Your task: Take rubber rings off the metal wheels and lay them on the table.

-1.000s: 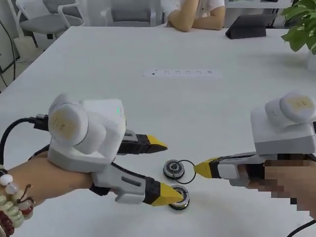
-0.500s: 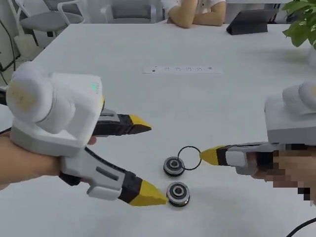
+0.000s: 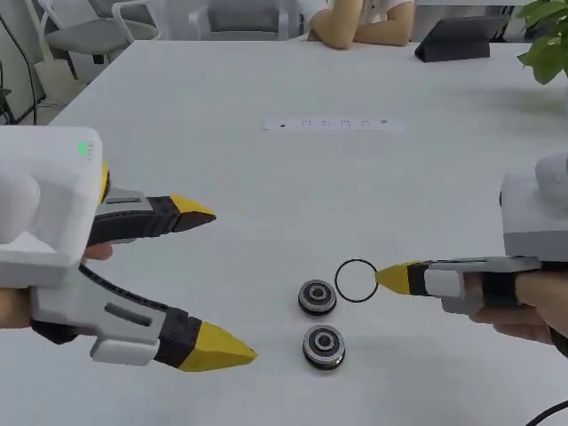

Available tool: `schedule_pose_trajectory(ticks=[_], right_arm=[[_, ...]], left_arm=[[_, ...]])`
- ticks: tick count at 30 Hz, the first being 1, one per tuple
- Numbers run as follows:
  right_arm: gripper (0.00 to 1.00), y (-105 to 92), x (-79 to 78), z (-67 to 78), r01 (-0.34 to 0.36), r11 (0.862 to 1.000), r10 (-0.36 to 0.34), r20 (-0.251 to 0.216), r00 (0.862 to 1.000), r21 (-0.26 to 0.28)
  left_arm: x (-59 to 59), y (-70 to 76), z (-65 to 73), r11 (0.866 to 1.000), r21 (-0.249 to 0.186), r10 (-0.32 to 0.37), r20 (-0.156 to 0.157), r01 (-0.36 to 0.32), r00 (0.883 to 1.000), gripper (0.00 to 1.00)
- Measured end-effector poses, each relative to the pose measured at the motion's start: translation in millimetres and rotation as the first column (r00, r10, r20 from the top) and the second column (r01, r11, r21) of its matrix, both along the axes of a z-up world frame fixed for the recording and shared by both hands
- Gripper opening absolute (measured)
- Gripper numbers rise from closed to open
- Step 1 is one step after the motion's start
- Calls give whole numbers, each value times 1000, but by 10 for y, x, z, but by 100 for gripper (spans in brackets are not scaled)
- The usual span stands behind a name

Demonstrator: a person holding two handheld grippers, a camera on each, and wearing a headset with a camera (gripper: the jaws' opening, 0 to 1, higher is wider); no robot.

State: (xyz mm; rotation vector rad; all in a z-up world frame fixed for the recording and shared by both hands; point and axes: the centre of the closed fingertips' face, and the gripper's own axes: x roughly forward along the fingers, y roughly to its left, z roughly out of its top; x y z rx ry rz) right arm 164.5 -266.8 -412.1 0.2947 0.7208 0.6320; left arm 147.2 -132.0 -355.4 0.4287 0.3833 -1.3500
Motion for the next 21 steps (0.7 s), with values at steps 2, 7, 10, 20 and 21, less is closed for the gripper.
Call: schedule_pose_trajectory(ticks=[2, 7, 10, 20, 21], right_arm=[[0, -9, 3, 8, 4, 1000, -4, 1, 1000, 4], [0, -47, 10, 31, 19, 1000, -19, 4, 1000, 21], [0, -66, 16, 37, 28, 999, -28, 3, 1000, 27], [0, -92, 25, 63, 41, 998, -41, 8, 999, 38], [0, -93, 26, 65, 42, 998, -42, 9, 999, 39]], left_arm=[[0, 61, -12, 1000, -3, 20, -2, -20, 1000, 85], [4, 202, -42, 997, -15, 73, -9, -73, 997, 85], [0, 263, -76, 994, -27, 104, -17, -105, 994, 89], [-104, 327, -160, 987, -79, 135, -74, -141, 988, 98], [-114, 330, -169, 986, -81, 137, -79, -143, 987, 98]])
